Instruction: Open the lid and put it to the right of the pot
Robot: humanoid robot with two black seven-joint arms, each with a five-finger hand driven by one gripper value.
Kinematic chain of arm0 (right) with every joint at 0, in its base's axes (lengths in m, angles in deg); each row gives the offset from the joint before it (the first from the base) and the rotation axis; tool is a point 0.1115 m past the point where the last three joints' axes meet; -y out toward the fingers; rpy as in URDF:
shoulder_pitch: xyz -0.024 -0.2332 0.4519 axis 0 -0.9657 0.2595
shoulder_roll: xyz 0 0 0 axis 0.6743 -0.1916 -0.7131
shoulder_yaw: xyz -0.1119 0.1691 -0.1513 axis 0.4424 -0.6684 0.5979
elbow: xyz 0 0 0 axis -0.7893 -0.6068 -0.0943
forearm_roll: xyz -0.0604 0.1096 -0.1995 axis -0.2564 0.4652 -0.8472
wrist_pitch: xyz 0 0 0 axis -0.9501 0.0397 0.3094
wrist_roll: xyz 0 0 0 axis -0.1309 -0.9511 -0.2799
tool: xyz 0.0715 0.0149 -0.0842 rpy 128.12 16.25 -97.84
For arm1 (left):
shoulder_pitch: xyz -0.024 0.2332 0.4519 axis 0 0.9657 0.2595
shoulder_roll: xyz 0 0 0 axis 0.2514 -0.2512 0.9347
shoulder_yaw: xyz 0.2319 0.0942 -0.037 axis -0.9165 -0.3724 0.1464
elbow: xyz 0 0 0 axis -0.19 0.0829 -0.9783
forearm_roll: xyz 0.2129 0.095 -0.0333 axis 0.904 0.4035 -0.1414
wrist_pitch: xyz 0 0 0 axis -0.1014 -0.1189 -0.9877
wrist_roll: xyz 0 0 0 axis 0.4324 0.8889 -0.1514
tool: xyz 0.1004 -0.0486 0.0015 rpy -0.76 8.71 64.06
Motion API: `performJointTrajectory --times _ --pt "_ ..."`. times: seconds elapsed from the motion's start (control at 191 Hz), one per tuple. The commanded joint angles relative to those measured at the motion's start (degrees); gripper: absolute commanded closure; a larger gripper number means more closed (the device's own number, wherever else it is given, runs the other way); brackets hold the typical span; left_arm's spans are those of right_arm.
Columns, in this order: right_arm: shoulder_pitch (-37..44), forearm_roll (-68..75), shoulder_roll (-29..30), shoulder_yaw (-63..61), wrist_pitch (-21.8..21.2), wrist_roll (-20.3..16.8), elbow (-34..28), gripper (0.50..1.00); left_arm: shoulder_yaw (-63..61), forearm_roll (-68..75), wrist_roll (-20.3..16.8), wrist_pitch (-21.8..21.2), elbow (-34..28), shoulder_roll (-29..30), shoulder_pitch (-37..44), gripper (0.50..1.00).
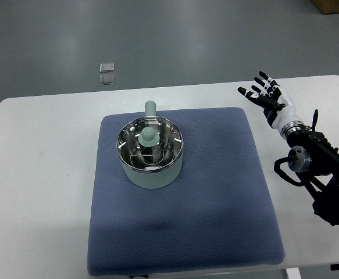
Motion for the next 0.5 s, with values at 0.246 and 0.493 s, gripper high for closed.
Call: performJointTrajectory --times 0.246,0.493 --pt "0.1 0.0 -0.3 0.0 0.0 -0.1 0.0 0.568 0.1 0.0 -0.4 -0.1 0.4 0.0 -0.4 0.5" --pt "0.3 0.0 -0.3 -0.1 -0.1 0.0 0.0 0.568 0.0 0.0 -0.4 -0.1 0.0 0.0 -0.2 0.5"
